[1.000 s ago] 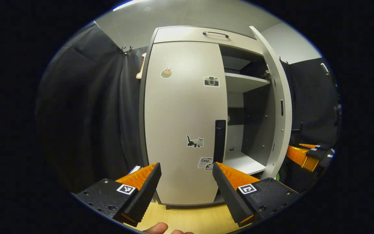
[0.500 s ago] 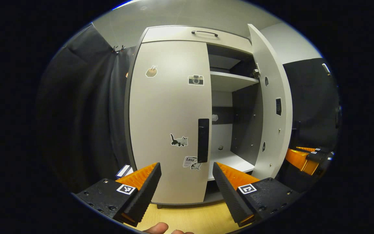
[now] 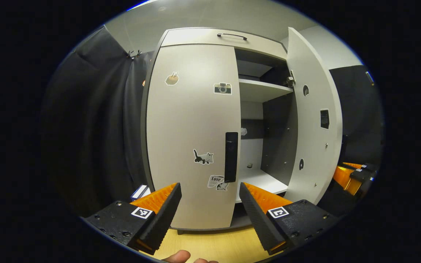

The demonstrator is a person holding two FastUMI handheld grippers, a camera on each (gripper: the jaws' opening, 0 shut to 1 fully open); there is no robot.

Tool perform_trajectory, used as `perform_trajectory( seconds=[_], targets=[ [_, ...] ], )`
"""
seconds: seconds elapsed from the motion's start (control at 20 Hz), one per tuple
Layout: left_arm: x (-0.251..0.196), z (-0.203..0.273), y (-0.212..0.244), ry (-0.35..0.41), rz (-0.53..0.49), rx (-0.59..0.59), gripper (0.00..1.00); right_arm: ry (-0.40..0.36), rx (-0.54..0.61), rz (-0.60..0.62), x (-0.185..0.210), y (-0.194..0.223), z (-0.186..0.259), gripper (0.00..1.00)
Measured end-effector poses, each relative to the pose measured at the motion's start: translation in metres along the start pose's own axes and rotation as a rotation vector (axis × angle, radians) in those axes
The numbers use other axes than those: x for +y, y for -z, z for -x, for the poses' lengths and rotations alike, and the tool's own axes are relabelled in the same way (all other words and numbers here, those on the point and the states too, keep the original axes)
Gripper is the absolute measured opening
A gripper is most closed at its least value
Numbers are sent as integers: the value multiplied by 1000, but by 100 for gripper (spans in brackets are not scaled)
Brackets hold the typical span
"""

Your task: Open the right door of the double-door shoe cabinet with the right hand, and open the left door with the left hand.

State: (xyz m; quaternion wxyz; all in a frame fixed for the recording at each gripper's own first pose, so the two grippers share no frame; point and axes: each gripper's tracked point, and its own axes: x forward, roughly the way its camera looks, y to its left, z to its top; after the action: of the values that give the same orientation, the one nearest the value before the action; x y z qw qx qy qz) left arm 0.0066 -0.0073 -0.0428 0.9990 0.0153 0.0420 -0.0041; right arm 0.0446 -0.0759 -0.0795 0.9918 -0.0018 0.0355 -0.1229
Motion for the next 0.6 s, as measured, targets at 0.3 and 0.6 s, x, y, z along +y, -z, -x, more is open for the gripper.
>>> perform_trajectory(
  seconds=[0.3,0.6],
  targets=[
    [-24,-6,2,64,15,8,99,22,1,-19,-17,-1,-3,12],
    [-24,-10,4,59,22,11,99,26,-7,-38,-30,-7,-17,12]
  ],
)
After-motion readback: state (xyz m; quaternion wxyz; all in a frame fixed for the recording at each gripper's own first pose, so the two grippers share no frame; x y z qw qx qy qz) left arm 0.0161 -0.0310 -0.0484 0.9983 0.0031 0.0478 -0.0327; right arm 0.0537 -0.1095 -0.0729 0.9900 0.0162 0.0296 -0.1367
